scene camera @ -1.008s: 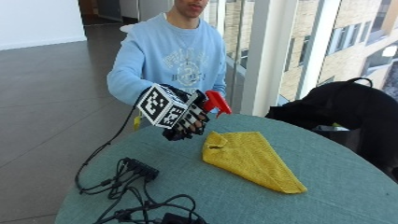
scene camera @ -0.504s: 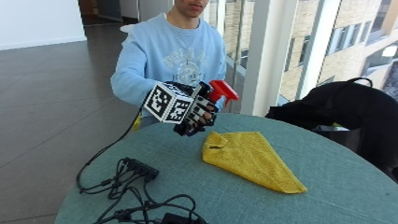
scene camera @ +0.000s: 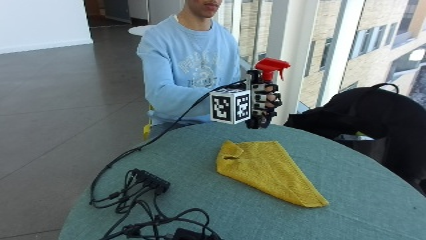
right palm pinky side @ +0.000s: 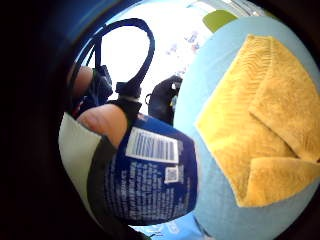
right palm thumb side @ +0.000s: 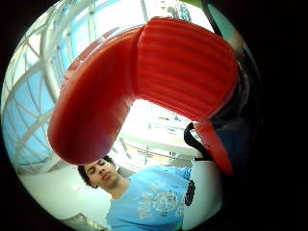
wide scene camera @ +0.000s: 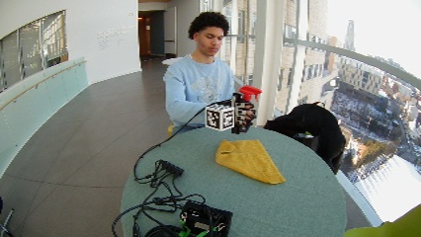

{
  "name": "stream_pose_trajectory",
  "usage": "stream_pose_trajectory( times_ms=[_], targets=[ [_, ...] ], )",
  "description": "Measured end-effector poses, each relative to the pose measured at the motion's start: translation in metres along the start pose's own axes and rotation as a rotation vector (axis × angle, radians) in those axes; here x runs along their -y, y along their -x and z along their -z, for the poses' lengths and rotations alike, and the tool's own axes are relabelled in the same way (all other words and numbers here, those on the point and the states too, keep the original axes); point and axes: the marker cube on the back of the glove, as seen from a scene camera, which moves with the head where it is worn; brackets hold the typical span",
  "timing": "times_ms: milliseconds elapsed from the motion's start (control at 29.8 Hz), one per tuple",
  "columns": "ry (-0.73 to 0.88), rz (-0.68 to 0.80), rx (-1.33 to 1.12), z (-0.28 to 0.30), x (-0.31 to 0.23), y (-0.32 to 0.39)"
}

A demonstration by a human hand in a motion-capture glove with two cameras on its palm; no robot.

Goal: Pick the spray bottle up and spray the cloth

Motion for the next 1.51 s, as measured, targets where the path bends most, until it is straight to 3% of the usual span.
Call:
stream_pose_trajectory(
  times_ms=[302, 571, 1512],
  targets=[
    [0.034, 0.155, -0.009, -0.088, 0.035, -0.014],
    [0.073, 0.198, -0.066, -0.128, 0.054, -0.04],
    [0.086, 0.176, -0.062, -0.147, 0.057, -0.072]
  ],
)
